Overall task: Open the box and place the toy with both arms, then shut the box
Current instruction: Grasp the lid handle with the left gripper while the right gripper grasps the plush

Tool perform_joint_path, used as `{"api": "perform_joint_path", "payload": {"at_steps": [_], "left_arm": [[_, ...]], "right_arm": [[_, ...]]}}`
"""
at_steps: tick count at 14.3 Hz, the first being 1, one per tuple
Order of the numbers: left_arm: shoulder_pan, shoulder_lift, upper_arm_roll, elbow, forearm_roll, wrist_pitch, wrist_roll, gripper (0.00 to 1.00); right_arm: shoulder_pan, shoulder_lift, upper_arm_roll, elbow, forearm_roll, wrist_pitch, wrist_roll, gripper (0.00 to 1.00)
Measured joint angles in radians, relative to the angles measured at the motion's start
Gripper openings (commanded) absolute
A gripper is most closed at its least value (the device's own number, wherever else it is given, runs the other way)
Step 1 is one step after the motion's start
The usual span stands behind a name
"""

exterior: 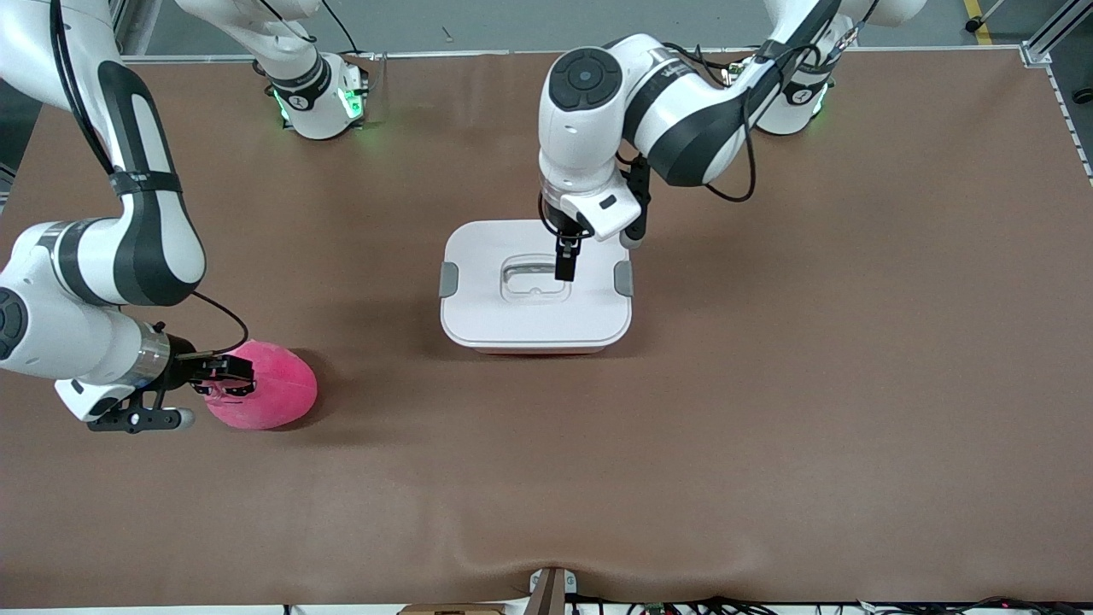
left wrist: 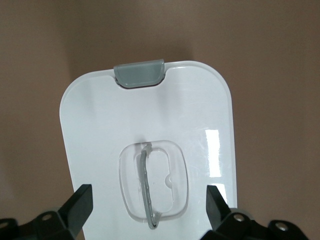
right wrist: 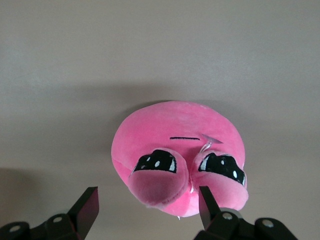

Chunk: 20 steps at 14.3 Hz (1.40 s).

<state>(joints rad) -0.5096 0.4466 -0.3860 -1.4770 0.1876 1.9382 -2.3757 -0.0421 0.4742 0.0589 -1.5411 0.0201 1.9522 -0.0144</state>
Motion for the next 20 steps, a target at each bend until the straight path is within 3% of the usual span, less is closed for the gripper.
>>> {"api": "perform_joint_path", "payload": {"at_steps": [7,11,16,18,20], "left_arm": [[-0.068,0.074,0.0,-0.005,0.11,0.05,-0.303,1.0],[-0.092,0.119,0.0,-0.008,0.154,0.103,-0.329,1.0],[-0.105,0.154,0.0,-0.009,0.166,0.16,-0.33,0.83],[-0.11,0.166,0.0,-0.01,0.174,0.17,-0.33,0.74],[-0.112,0.172,0.001,-0.01,0.187,0.176,-0.331,0.61]], "right_arm": [[0.007,0.009,-0.002,-0.002,0.0,-0.001,0.001,0.77],[0.005,0.011,-0.009,-0.003,-0.001,-0.002,0.001,0.49],[0.005,0.011,-0.012,-0.004,-0.002,-0.005,0.001,0.42],[0.005,0.011,-0.012,-0.004,-0.002,-0.005,0.001,0.28],[0.005,0.011,-0.012,-0.004,-0.003,-0.005,0.001,0.06]]}}
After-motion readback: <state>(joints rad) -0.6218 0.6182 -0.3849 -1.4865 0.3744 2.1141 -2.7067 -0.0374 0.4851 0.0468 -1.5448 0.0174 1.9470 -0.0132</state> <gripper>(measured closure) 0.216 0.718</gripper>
